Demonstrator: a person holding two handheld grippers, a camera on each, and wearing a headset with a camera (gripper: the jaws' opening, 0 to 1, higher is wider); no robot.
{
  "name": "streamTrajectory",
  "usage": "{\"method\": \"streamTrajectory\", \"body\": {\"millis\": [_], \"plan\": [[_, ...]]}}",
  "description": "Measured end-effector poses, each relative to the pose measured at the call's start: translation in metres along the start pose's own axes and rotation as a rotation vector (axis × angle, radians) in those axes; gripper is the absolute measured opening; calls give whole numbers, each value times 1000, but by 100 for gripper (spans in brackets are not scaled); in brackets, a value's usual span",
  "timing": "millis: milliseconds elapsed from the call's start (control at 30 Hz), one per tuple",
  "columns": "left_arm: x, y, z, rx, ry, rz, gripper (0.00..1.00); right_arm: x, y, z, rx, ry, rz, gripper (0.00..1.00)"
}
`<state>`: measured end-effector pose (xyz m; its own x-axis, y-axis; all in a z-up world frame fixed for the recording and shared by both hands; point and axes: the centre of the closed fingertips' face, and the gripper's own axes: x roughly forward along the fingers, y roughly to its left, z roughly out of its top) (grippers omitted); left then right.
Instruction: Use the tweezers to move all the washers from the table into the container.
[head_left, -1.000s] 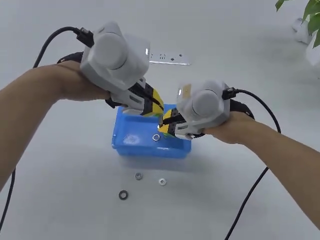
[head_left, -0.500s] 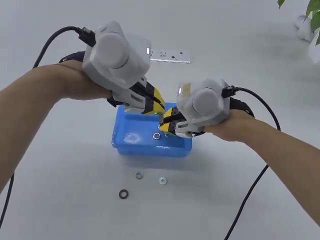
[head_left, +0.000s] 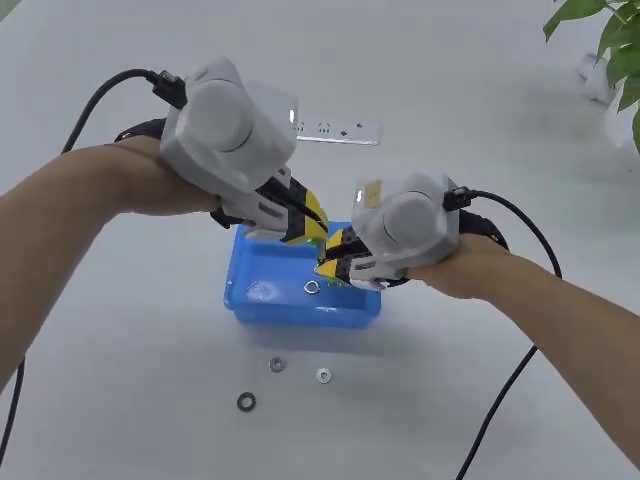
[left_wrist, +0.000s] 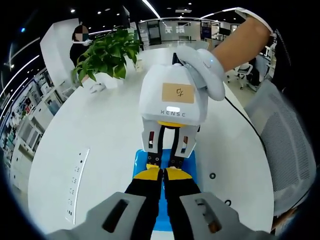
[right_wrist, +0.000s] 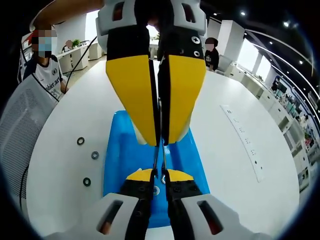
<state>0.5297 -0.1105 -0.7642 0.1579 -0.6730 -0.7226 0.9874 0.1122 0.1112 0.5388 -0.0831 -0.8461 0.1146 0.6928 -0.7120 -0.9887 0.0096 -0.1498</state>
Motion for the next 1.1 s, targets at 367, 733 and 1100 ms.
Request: {"method": "streamTrajectory", "body": {"millis": [367,733,1100], "plan": [[-15,-12,14,11,-7,12,5,-16,8,14,-8,-2,-20,10],[-27,-29,25,17,-7,18,5,-31,23,23,-10,-12,-32,11],[-29,-55,29,19,-5,1,5,-38,49,24,3,-15,-33,11]]}}
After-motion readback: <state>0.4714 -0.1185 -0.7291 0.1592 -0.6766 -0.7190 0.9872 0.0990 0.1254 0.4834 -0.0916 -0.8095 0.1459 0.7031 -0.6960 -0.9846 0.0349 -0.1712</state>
